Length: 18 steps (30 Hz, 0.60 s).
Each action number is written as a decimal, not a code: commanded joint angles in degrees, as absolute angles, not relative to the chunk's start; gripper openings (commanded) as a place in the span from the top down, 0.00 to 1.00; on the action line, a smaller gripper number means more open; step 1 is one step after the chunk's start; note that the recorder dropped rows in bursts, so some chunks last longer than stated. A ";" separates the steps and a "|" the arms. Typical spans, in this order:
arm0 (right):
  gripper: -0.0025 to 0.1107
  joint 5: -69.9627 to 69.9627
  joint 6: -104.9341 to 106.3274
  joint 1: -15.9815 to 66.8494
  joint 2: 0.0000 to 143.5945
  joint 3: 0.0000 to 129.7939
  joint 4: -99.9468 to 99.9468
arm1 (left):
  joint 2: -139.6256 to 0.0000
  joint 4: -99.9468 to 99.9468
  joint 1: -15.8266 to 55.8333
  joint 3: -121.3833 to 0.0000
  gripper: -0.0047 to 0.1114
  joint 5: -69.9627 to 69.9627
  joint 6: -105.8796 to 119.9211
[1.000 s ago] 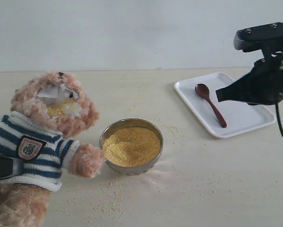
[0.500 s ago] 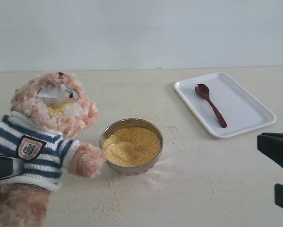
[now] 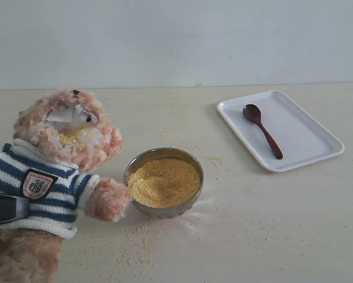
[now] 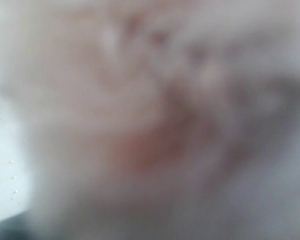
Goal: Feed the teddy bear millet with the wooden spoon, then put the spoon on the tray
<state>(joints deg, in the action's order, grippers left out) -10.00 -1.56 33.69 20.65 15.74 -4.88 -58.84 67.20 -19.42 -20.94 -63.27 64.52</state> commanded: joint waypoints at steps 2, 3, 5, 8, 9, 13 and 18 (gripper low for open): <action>0.98 -9.28 0.00 27.07 15.83 11.38 -4.36 | -58.41 68.45 -19.44 -20.81 0.92 -64.13 64.73; 0.98 -9.28 0.00 25.39 14.85 10.54 -4.79 | -58.41 68.45 -19.44 -20.81 0.92 -64.13 64.73; 0.98 -9.40 0.00 17.85 8.88 6.41 -5.49 | -58.41 68.45 -19.44 -20.81 0.92 -64.13 64.73; 0.98 -9.71 0.00 12.71 2.05 3.01 -5.49 | -58.41 68.45 -19.44 -20.81 0.92 -64.13 64.73; 0.98 -9.71 0.00 11.80 0.02 2.21 -5.49 | -58.41 68.45 -19.44 -20.81 0.92 -64.13 64.73; 0.98 -10.97 3.50 11.55 0.00 0.95 -5.24 | -58.41 68.45 -19.44 -20.81 0.92 -64.13 64.73; 0.98 -11.14 3.75 11.55 0.00 0.00 -5.35 | -58.41 68.45 -19.44 -20.81 0.92 -64.13 64.73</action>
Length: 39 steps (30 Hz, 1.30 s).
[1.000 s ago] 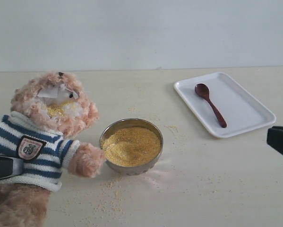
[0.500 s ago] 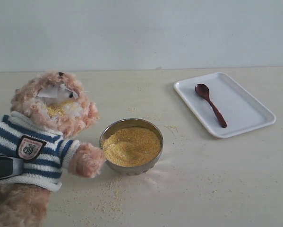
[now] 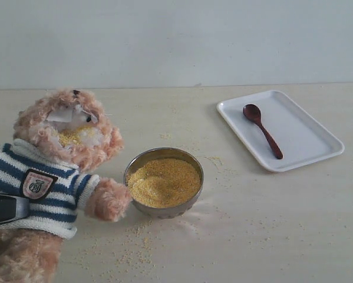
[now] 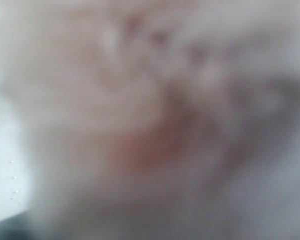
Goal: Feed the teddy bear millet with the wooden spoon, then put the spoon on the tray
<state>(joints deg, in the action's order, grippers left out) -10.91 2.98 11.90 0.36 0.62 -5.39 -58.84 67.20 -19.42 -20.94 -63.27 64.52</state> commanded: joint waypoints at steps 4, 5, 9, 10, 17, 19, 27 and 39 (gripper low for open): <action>0.98 -12.64 3.75 11.55 0.00 0.00 -5.48 | -58.41 68.45 -19.44 -20.81 0.92 -64.13 64.73; 0.98 -12.64 3.75 11.55 0.00 0.00 -5.48 | -58.41 68.45 -19.44 -20.81 0.92 -64.13 64.73; 0.98 -11.84 3.75 11.55 0.00 0.00 -5.35 | -58.41 68.45 -19.44 -20.81 0.92 -64.13 64.73; 0.98 -11.86 3.86 11.55 0.00 0.00 -5.26 | -58.41 68.45 -19.44 -20.81 0.92 -64.13 64.73; 0.98 -11.86 3.74 11.55 0.00 0.00 -5.26 | -58.41 68.45 -19.44 -20.81 0.92 -64.13 64.73; 0.98 -11.86 3.74 11.55 0.00 0.00 -5.26 | -58.41 68.45 -19.44 -20.81 0.92 -64.13 64.73; 0.98 -11.86 3.74 11.55 0.00 0.00 -5.26 | -58.41 68.45 -19.44 -20.81 0.92 -64.13 64.73; 0.98 -11.86 3.74 11.55 0.00 0.00 -5.48 | -58.41 68.45 -19.44 -20.81 0.92 -64.13 64.73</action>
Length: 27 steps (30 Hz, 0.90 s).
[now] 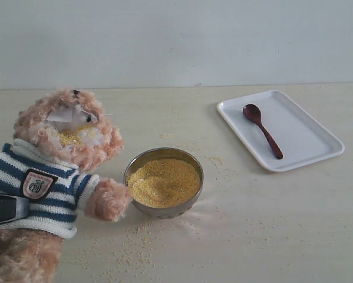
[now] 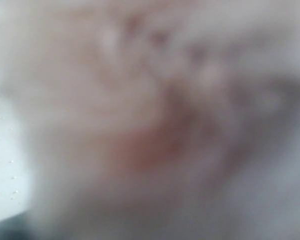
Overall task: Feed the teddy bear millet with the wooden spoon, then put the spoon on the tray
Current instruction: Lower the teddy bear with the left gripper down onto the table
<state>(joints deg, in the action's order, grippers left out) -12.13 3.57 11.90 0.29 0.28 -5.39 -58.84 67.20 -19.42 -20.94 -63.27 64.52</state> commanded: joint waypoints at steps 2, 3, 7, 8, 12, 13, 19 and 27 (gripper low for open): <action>0.98 -11.86 3.74 11.55 0.00 0.00 -5.48 | -58.41 68.45 -19.44 -20.81 0.92 -64.13 64.73; 0.98 -11.86 3.74 11.55 0.00 0.00 -5.48 | -58.41 68.55 -19.44 -20.81 0.92 -64.12 64.73; 0.98 -11.86 3.74 11.55 0.00 0.00 -5.48 | -58.41 68.55 -19.44 -20.81 0.92 -64.12 64.73; 0.98 -11.86 3.74 11.55 0.00 0.00 -5.48 | -58.41 68.55 -19.44 -20.81 0.92 -64.43 64.73; 0.98 -11.86 3.74 11.55 0.00 0.00 -5.48 | -58.41 68.69 -19.44 -20.81 0.92 -65.37 64.02; 0.98 -11.86 3.74 11.55 0.00 0.00 -5.48 | -58.41 68.84 -19.44 -20.81 0.92 -65.85 63.83; 0.98 -11.86 3.74 11.55 0.00 0.00 -5.48 | -58.41 69.44 -19.44 -20.81 0.92 -64.43 63.83; 0.98 -11.86 3.74 11.55 0.00 0.00 -5.48 | -58.41 67.62 -19.44 -20.81 0.92 -55.79 63.83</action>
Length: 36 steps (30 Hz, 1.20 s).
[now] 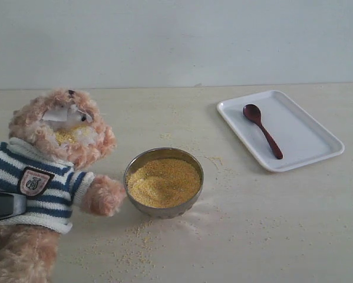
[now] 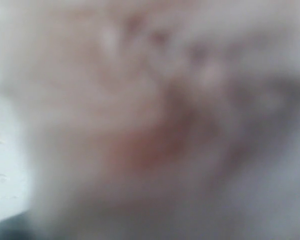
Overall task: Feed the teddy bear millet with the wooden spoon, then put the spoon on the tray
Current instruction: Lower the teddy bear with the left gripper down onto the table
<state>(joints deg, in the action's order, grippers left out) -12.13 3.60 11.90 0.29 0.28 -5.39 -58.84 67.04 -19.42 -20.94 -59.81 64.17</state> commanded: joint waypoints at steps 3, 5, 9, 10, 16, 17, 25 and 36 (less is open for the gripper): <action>0.98 -11.86 3.74 11.55 0.00 0.00 -5.48 | -58.41 67.62 -19.44 -20.81 0.92 -52.74 63.83; 0.98 -11.86 3.74 11.55 0.00 0.00 -5.48 | -58.67 67.62 -19.44 -20.81 0.92 -50.41 63.83; 0.98 -11.86 3.74 11.55 0.00 0.00 -5.48 | -61.66 67.62 -19.44 -20.81 0.92 -47.84 64.27; 0.98 -11.86 3.74 11.55 0.00 0.00 -5.48 | -63.06 67.77 -19.44 -20.81 0.92 -47.58 65.09; 0.98 -11.86 3.74 11.55 0.00 0.00 -5.48 | -72.81 70.29 -19.44 -23.14 0.92 -47.59 69.15; 0.98 -11.86 3.74 11.55 0.00 0.00 -5.48 | -74.29 70.47 -19.44 -23.65 0.92 -47.49 69.45; 0.98 -11.86 3.74 11.55 0.00 0.00 -5.48 | -83.21 75.24 -19.44 -25.12 0.92 -47.31 76.02; 0.98 -11.86 3.74 11.55 0.00 0.00 -5.48 | -92.88 79.71 -19.44 -25.12 0.88 -45.93 83.65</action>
